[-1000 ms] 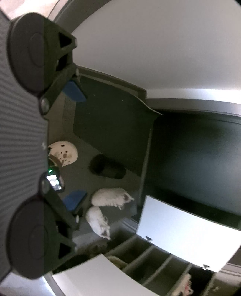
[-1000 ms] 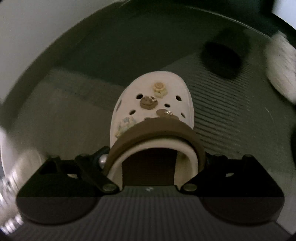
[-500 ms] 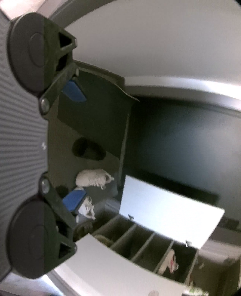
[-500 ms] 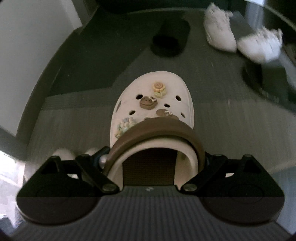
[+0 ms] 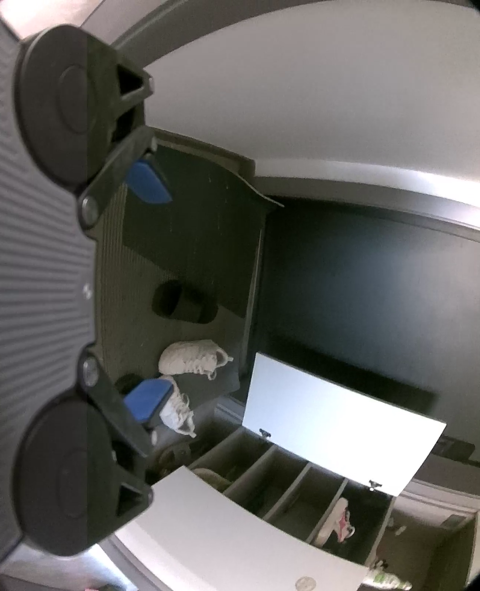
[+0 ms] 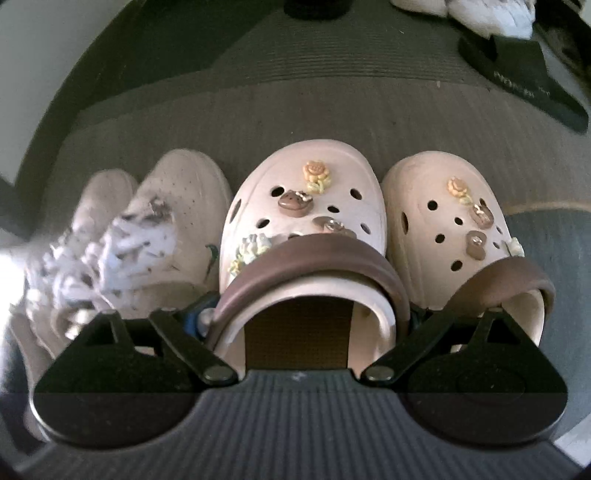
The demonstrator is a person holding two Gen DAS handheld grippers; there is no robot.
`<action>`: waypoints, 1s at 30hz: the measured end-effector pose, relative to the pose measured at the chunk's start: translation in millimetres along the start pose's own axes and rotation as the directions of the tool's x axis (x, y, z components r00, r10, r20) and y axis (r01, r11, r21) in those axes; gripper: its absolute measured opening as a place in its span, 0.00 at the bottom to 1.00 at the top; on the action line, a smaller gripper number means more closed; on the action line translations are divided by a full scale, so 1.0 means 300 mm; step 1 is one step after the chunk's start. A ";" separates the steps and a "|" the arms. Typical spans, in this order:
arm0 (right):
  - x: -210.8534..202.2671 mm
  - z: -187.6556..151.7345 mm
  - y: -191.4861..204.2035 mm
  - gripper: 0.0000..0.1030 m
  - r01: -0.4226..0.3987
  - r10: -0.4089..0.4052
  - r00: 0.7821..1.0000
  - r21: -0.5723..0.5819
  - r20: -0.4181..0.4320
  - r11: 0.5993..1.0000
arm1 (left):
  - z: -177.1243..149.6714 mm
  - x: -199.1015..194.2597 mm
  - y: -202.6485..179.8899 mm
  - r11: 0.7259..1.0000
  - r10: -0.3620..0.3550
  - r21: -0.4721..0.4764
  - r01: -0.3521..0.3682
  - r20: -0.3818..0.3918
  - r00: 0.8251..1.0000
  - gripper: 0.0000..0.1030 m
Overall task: Organize scattered shoes
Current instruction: 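Carry the clog with the right tool and lower it beside the other clog, then open the right tool and lift it off the paired clogs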
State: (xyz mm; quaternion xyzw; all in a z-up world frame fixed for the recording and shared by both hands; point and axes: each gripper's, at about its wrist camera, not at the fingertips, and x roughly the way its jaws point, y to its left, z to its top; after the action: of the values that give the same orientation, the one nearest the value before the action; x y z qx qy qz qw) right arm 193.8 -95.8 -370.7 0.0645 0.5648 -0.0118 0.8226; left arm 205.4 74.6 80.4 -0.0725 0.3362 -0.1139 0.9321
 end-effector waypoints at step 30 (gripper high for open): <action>-0.174 -0.283 -0.193 0.77 -0.011 0.021 0.967 -0.038 0.255 0.999 | -0.067 0.032 0.038 0.999 -0.054 -0.003 0.054 -0.119 0.991 1.00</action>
State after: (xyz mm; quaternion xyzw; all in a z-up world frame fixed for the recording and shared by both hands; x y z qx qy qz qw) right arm 90.9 -146.0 -357.4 0.0520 0.4536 -0.0031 0.8897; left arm 201.4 81.9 56.7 -0.0744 0.3890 -0.1431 0.9070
